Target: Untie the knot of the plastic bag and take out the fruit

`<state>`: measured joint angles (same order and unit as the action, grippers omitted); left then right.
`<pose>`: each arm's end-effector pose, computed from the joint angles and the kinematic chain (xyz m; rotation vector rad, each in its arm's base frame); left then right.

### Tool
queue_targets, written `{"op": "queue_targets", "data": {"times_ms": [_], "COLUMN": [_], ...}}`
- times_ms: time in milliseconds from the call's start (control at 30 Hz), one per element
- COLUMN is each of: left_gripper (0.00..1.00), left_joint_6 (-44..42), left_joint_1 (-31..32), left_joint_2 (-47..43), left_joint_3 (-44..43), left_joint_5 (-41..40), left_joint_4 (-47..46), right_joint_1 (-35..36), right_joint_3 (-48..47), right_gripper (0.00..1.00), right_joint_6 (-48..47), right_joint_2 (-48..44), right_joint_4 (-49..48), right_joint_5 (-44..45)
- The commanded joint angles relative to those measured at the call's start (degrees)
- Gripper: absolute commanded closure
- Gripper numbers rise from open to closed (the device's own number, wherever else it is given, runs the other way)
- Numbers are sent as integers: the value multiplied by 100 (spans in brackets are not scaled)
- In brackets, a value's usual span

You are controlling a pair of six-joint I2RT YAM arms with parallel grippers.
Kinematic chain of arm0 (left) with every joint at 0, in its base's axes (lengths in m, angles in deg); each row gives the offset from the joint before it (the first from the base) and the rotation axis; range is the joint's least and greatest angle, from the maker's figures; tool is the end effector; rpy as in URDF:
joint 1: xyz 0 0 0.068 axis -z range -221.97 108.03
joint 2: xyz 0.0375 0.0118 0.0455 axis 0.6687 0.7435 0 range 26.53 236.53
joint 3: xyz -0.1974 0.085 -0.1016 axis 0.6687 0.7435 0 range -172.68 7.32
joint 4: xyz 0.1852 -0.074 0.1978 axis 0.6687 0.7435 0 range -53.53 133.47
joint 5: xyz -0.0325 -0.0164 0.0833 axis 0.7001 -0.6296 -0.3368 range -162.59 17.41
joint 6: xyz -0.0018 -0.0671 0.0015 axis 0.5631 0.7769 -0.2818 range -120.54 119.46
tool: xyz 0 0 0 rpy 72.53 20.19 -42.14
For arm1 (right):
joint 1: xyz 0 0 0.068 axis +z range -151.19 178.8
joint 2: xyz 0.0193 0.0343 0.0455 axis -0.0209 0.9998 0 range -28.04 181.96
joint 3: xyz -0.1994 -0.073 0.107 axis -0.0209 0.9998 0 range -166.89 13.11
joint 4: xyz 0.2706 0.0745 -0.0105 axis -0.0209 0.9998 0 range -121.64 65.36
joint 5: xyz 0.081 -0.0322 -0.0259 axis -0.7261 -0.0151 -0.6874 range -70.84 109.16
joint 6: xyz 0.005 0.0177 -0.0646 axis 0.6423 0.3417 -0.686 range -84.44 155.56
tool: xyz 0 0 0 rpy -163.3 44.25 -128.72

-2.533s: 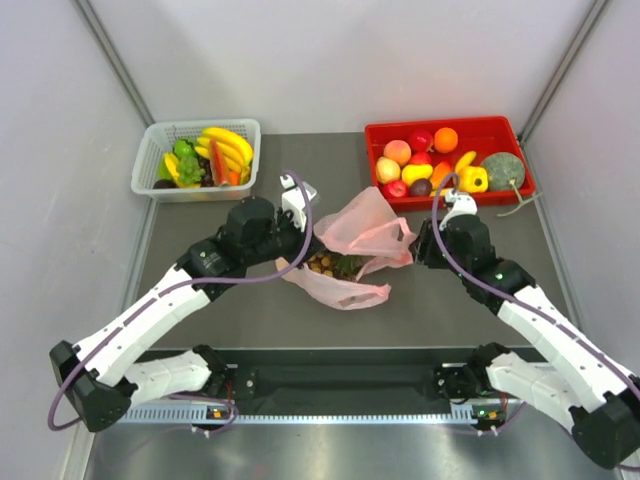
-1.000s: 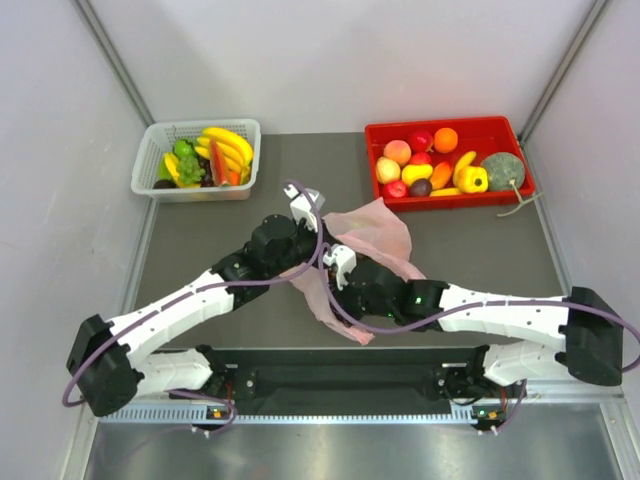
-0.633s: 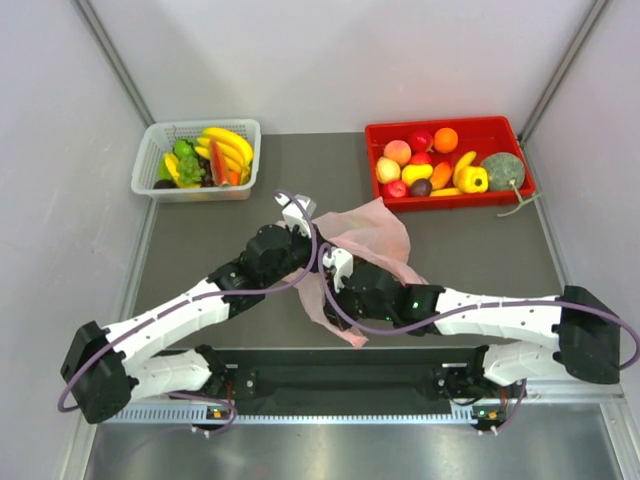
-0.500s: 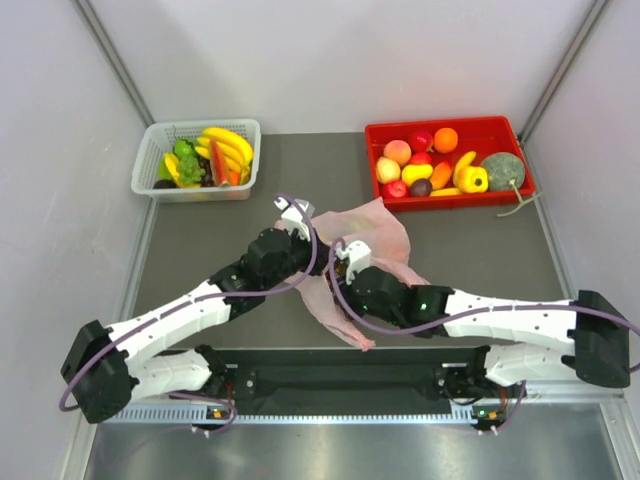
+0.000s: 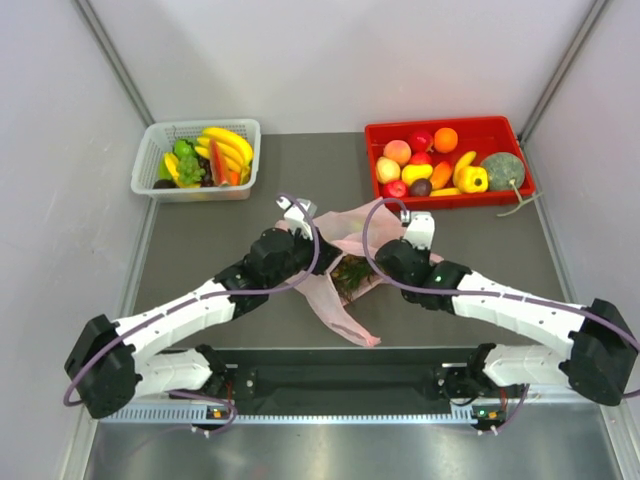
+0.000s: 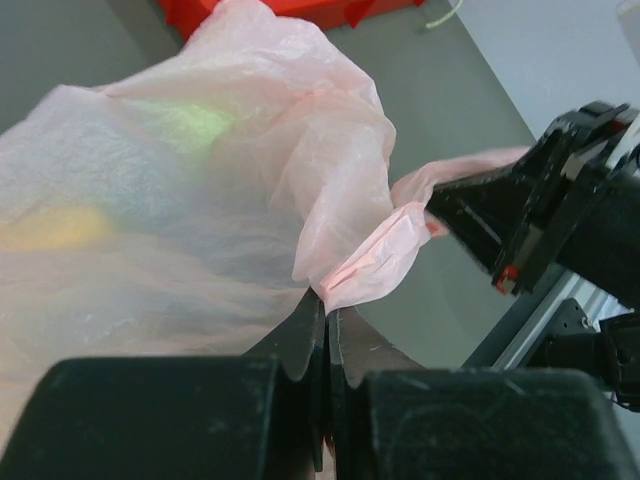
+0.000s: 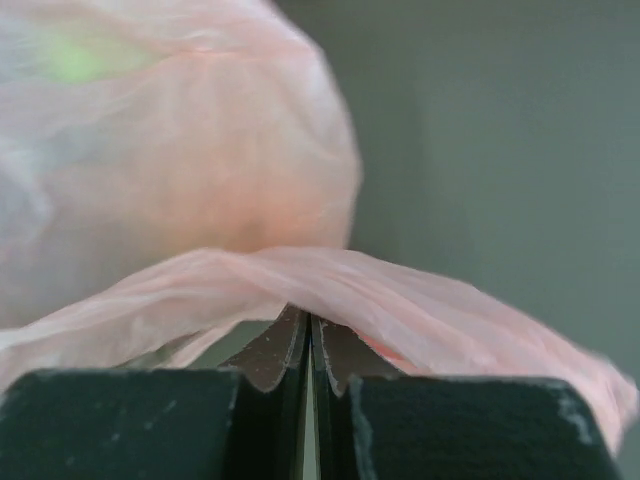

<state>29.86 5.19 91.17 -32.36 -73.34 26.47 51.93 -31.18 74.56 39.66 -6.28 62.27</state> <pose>0.2126 -0.2283 0.2285 0.2727 1.9173 -0.9214 0.1948 0.1987 0.1885 0.0521 2.1516 -0.0069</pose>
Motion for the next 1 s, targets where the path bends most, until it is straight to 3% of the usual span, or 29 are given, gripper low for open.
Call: {"op": "queue_targets", "data": {"times_ms": [0,200,233,300,333,367,400,567,767,967], "left_gripper": [100,100,100,100,100,100,100,100,100,100], "left_joint_6": [98,134,134,134,125,107,107,37,-60,-33], "left_joint_1": [4,4,4,4,4,-5,4,-5,4,-5], "left_joint_2": [267,549,558,567,567,576,585,550,365,216], "left_joint_3": [-92,-14,13,74,92,101,92,83,136,277], "left_joint_5": [329,462,453,436,418,401,401,322,120,-100], "left_joint_4": [-441,-617,-635,-687,-705,-705,-705,-644,-451,-398], "right_joint_1": [-275,-487,-478,-461,-452,-426,-382,224,549,638], "right_joint_3": [-88,-194,-142,138,236,324,403,413,360,237], "right_gripper": [100,99,96,75,66,51,45,32,31,27], "right_joint_6": [546,1136,553,-416,-985,-1122,-1271,-1404,-781,922], "right_joint_2": [-55,-519,-669,-1221,-1390,-1522,-1688,-1840,-1279,-575], "right_joint_4": [819,1682,1204,386,-184,-381,-522,-832,-971,-832], "right_joint_5": [882,1437,1002,-25,-1284,-1862,-2825,-4231,-3741,-1940]}}
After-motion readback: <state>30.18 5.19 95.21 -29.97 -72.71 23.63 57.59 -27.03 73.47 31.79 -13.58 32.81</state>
